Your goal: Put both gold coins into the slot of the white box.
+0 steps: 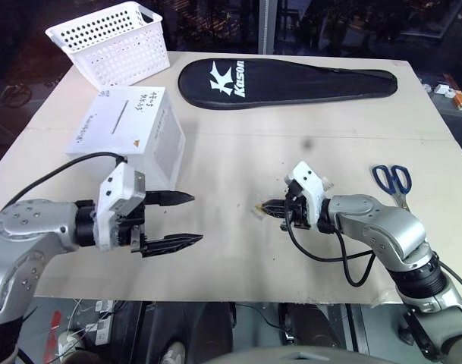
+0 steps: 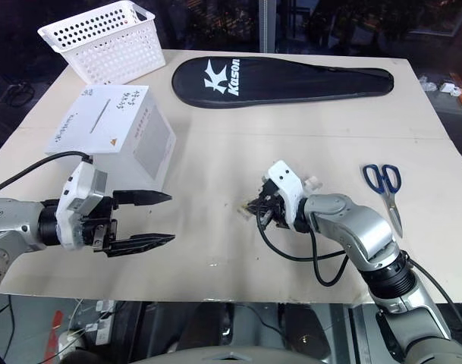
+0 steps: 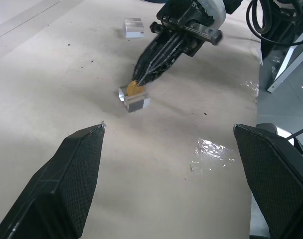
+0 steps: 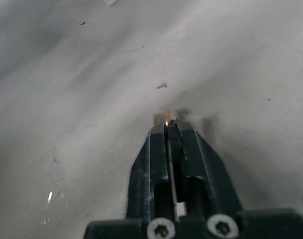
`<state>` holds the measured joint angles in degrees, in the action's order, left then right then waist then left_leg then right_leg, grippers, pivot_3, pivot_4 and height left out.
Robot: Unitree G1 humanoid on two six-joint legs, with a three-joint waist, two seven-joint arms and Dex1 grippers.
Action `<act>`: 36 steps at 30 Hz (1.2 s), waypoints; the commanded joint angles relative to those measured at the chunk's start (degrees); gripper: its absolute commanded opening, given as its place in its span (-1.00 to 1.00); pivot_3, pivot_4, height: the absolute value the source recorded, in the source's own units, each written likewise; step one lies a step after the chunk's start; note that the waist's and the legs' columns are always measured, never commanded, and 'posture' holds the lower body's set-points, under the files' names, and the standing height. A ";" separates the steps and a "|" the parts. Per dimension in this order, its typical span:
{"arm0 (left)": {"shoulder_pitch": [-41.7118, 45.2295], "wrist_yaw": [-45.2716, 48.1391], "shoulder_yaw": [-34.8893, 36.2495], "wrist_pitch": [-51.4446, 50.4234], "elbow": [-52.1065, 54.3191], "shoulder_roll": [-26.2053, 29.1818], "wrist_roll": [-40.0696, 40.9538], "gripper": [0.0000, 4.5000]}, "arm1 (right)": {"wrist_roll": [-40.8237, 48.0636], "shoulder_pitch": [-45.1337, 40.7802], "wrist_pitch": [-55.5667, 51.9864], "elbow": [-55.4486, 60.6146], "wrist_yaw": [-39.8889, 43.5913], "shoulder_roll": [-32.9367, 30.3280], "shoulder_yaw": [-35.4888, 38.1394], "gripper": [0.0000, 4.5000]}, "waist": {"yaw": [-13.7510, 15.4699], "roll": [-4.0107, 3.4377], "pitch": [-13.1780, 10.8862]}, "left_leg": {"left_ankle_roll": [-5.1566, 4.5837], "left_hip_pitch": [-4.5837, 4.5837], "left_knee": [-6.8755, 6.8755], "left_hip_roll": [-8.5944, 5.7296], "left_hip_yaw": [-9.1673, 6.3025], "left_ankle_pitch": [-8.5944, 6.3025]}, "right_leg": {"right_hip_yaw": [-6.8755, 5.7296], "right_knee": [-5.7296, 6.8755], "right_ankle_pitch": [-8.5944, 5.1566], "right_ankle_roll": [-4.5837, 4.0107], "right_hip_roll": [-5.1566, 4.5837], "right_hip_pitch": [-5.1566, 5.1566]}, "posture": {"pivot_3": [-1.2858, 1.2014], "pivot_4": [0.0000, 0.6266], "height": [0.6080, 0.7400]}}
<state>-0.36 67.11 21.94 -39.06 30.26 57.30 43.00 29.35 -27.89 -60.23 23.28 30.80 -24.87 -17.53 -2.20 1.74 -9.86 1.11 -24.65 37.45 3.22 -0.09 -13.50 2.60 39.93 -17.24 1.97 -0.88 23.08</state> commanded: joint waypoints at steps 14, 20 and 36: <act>3.78 -2.93 -2.17 0.38 -0.13 -1.22 1.67 0.88 | 3.54 -0.36 -0.71 1.88 1.17 0.54 6.02 -0.98 | 0.03 0.01 0.00 | 0.00 0.00 0.00 0.00 -0.01 0.00 | 0.00 0.01 0.00 0.00 0.00 0.00 | 0.03 -0.52 1.00; 9.57 -7.38 -3.37 -6.62 -2.50 -3.53 8.34 0.88 | 9.40 -0.60 -2.06 3.60 2.80 0.85 12.10 -0.98 | 0.07 0.01 0.00 | 0.00 0.00 0.01 0.00 -0.05 0.00 | -0.05 0.01 0.00 0.00 0.00 -0.05 | 0.03 -0.52 1.00; 25.48 -15.19 -13.08 -14.73 -5.56 -13.16 16.71 -0.28 | 29.99 -5.63 -4.98 9.03 1.76 1.68 19.93 -1.00 | -0.07 0.01 0.01 | 0.00 0.02 0.08 -0.02 -0.24 0.01 | -0.10 0.03 0.01 0.01 0.00 -0.13 | 0.03 -0.52 1.00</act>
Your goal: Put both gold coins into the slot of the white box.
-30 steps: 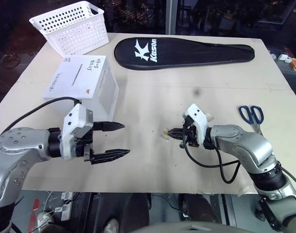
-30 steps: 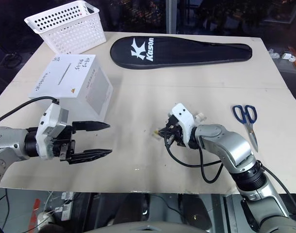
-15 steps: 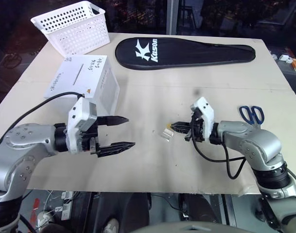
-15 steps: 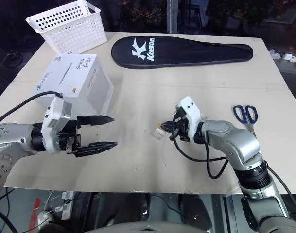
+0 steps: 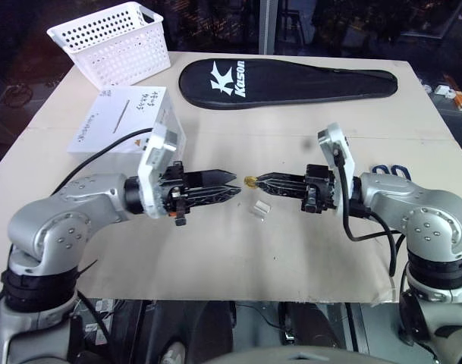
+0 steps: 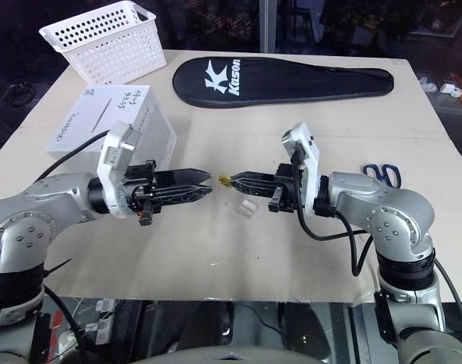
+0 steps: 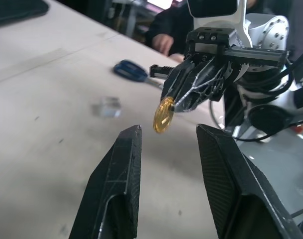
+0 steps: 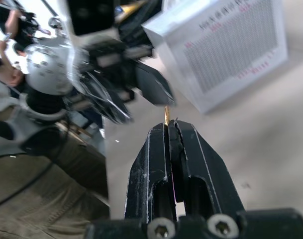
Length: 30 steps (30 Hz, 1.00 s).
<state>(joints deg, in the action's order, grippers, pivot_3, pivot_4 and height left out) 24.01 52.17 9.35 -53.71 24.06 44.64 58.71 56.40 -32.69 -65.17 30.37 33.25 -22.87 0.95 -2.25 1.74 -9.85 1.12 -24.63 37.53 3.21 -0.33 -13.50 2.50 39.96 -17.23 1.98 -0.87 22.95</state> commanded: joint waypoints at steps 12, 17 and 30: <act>2.42 -0.07 -0.71 -0.82 -0.15 -1.42 1.48 -0.28 | 7.48 -0.51 0.98 2.34 -3.01 -2.43 1.33 -1.00 | 0.02 0.00 0.00 | 0.00 0.00 0.00 0.00 0.00 0.00 | 0.00 -0.01 0.00 0.00 0.00 0.00 | 0.03 -0.52 1.00; 2.39 0.36 -0.59 -0.83 -0.37 -1.22 1.57 -0.28 | 8.41 -0.26 1.40 2.17 -3.73 -3.16 1.12 -1.00 | 0.03 0.00 0.00 | 0.00 0.00 0.00 0.00 0.00 0.00 | 0.00 0.00 0.00 0.00 0.00 0.00 | 0.03 -0.52 1.00; 2.36 1.74 -1.33 -0.36 -0.66 -1.69 1.52 -0.76 | 10.57 -0.50 2.04 2.10 -4.50 -3.76 1.09 -1.00 | 0.04 0.00 0.00 | 0.00 0.00 0.00 0.00 0.01 0.00 | 0.00 -0.01 0.00 0.00 0.00 0.00 | 0.03 -0.52 1.00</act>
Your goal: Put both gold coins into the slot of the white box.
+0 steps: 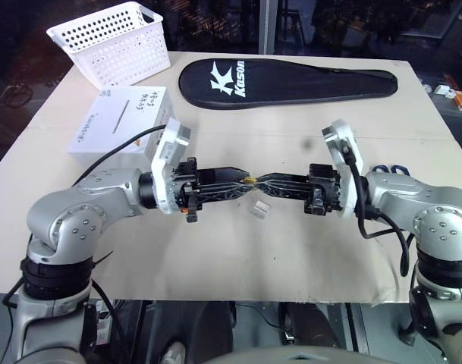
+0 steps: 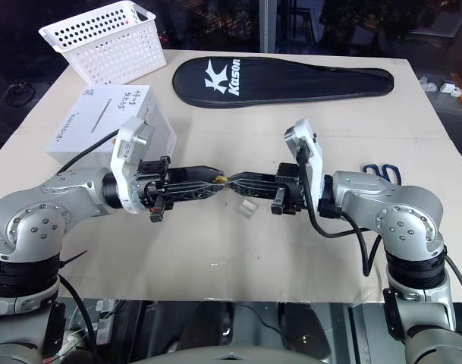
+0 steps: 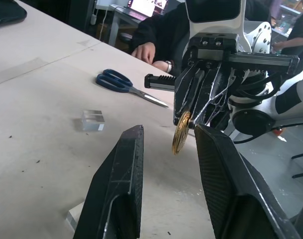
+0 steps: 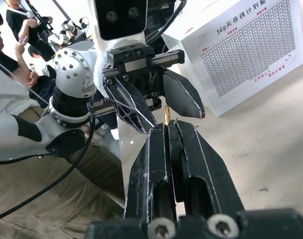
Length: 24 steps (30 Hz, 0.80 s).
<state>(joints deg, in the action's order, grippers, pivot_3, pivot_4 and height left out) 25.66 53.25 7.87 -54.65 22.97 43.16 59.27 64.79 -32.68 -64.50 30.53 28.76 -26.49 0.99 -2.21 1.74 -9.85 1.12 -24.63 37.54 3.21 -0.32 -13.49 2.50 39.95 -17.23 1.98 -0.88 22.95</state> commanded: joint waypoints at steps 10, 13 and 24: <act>0.62 0.98 0.80 0.29 0.22 -0.72 2.74 -0.99 | 3.15 -0.42 1.62 2.31 -0.42 -0.66 0.92 -1.00 | 0.02 0.00 0.00 | 0.00 -0.01 0.00 0.00 -0.01 0.00 | 0.00 0.00 0.00 0.00 0.00 0.00 | 0.03 -0.52 1.00; 0.66 0.74 1.20 0.20 0.06 -0.69 3.26 -0.99 | 2.94 -0.46 2.45 2.17 0.30 -0.57 0.98 -1.00 | 0.02 0.00 0.00 | 0.00 -0.01 0.00 0.00 0.00 0.00 | -0.01 -0.01 0.00 0.00 0.00 0.00 | 0.03 -0.52 1.00; 3.04 -13.03 14.81 -5.56 -5.29 2.74 18.53 -1.00 | -12.52 -1.51 14.41 3.52 6.51 -7.25 -1.10 0.94 | -0.06 0.00 0.00 | -0.01 -0.01 0.05 0.00 -0.12 0.00 | -0.03 0.01 0.00 0.00 0.00 -0.01 | 0.03 -0.52 1.00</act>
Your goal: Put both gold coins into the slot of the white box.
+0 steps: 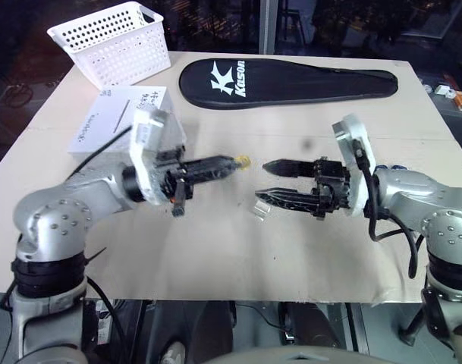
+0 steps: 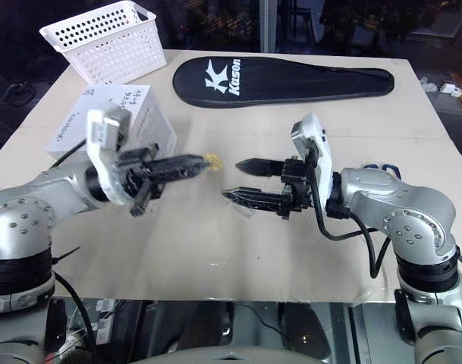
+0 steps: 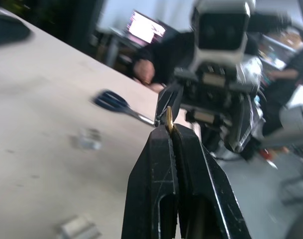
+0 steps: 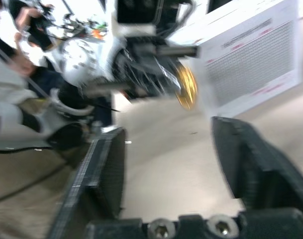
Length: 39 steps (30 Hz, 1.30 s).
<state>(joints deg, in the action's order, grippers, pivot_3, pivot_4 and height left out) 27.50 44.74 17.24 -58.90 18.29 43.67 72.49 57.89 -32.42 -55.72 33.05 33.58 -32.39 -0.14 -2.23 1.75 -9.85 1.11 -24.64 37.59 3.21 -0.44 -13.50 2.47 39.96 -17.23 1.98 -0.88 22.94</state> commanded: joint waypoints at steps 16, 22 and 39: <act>26.74 -28.08 4.05 -18.47 -33.08 21.48 -11.76 -1.00 | -15.29 -8.48 18.10 -4.63 9.68 -2.20 -0.37 0.98 | 0.37 -0.02 -0.02 | 0.01 -0.07 0.05 -0.08 0.18 0.01 | -0.17 -0.03 0.00 0.00 -0.02 -0.02 | 0.03 -0.52 1.00; 26.87 -29.24 4.26 -25.03 -35.98 19.58 -15.87 -1.00 | -16.52 -7.15 18.93 -4.02 9.89 -0.97 -1.11 0.98 | 0.06 -0.02 -0.02 | 0.10 -0.09 0.05 -0.06 0.18 0.06 | -0.14 -0.01 0.00 0.00 -0.03 0.01 | 0.03 -0.52 1.00; 26.07 -32.57 3.84 -29.97 -26.57 14.32 -26.93 -0.88 | -16.65 -5.79 18.64 -2.33 9.99 -1.09 -0.54 0.99 | 0.11 -0.02 -0.02 | 0.26 -0.02 0.07 -0.06 0.18 0.15 | -0.12 0.15 0.00 0.00 -0.03 0.01 | 0.03 -0.52 1.00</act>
<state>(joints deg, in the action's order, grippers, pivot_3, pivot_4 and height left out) 53.68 13.28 21.74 -87.42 -11.07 57.55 47.75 40.90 -38.01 -37.97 28.75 43.39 -33.30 -1.81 -2.11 1.74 -9.86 1.37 -24.67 37.66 3.14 -0.27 -13.34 2.35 40.11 -17.23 1.98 -0.91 22.95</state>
